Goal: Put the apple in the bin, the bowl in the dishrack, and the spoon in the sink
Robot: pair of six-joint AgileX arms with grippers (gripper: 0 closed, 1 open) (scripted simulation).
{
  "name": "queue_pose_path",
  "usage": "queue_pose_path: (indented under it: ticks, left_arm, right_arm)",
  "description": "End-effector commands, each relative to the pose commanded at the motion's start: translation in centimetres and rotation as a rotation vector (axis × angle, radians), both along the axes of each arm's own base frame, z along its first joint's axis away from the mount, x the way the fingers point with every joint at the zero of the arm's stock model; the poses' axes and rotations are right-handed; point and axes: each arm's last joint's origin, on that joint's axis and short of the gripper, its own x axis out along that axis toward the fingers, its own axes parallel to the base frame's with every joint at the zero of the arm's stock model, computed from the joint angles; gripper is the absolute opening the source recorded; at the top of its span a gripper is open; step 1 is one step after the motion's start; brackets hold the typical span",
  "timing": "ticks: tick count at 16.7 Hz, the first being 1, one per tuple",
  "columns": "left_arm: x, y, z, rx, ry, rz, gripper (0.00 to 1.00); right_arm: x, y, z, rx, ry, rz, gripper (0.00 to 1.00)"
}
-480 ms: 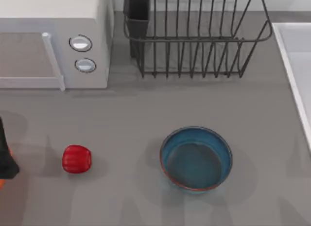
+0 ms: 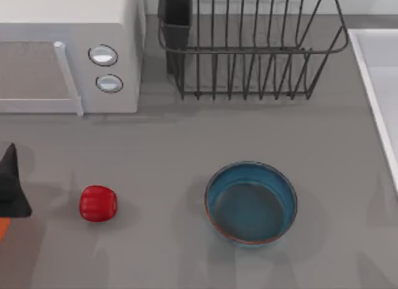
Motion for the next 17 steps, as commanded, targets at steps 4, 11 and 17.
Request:
queue_pose_path:
  ticks: [4,11,17]
  left_arm:
    - [2.8,-1.3,2.1,-0.027,0.32,-0.054,1.0]
    - [10.5,-5.6,1.0,0.03,0.964,-0.078,1.0]
    - [15.1,-9.5,-0.8,0.094,1.252,-0.058,1.0]
  right_arm:
    - [0.0,0.0,0.0,0.0,0.0,0.0,1.0]
    - [0.0,0.0,0.0,0.0,0.0,0.0,1.0]
    - [0.0,0.0,0.0,0.0,0.0,0.0,1.0]
